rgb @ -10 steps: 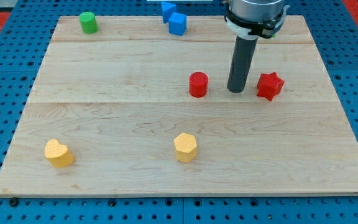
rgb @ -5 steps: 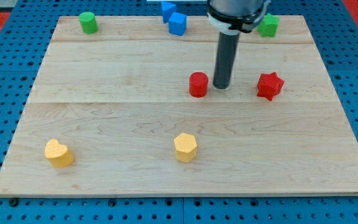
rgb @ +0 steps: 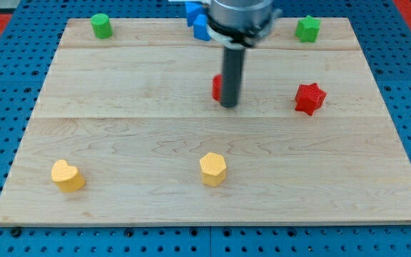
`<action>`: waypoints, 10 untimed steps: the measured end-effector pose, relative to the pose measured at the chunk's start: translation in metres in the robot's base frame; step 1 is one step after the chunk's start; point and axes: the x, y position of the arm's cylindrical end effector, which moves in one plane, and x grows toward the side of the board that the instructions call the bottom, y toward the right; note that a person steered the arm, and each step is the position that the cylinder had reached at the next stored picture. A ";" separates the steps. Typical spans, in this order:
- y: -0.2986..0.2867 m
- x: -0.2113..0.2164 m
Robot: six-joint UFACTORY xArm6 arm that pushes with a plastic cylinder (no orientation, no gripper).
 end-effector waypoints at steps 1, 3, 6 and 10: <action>-0.046 -0.042; -0.022 -0.104; -0.048 0.003; 0.128 0.079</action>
